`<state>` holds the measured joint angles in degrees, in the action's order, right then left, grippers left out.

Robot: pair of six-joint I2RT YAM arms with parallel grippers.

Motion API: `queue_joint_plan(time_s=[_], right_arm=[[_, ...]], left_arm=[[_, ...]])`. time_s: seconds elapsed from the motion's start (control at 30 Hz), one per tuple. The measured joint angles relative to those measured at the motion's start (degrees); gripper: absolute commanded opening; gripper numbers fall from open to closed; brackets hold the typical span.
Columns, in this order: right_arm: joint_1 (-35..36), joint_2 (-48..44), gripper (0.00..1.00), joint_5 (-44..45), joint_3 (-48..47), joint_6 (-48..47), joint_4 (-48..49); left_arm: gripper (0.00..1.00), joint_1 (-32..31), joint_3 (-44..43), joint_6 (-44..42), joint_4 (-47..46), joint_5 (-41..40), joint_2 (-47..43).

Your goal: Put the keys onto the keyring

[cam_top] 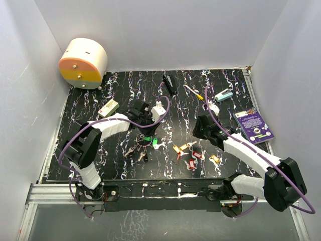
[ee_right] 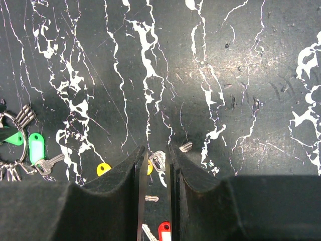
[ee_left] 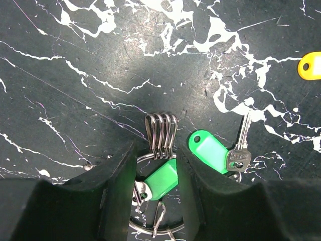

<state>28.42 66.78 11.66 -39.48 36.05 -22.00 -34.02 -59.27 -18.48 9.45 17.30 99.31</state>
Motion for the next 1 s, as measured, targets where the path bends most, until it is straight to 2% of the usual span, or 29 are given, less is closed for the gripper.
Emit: queue_joint_plan(time_s=[0.5, 1.0], right_arm=[[0.0, 0.0, 0.26, 0.0, 0.0, 0.0, 0.0], [0.0, 0.02, 0.26, -0.24, 0.0, 0.02, 0.0]], left_arm=[[0.33, 0.0, 1.31, -2.16, -3.04, -4.76, 0.0], [0.34, 0.0, 1.95, -2.34, -2.12, -2.25, -1.09]])
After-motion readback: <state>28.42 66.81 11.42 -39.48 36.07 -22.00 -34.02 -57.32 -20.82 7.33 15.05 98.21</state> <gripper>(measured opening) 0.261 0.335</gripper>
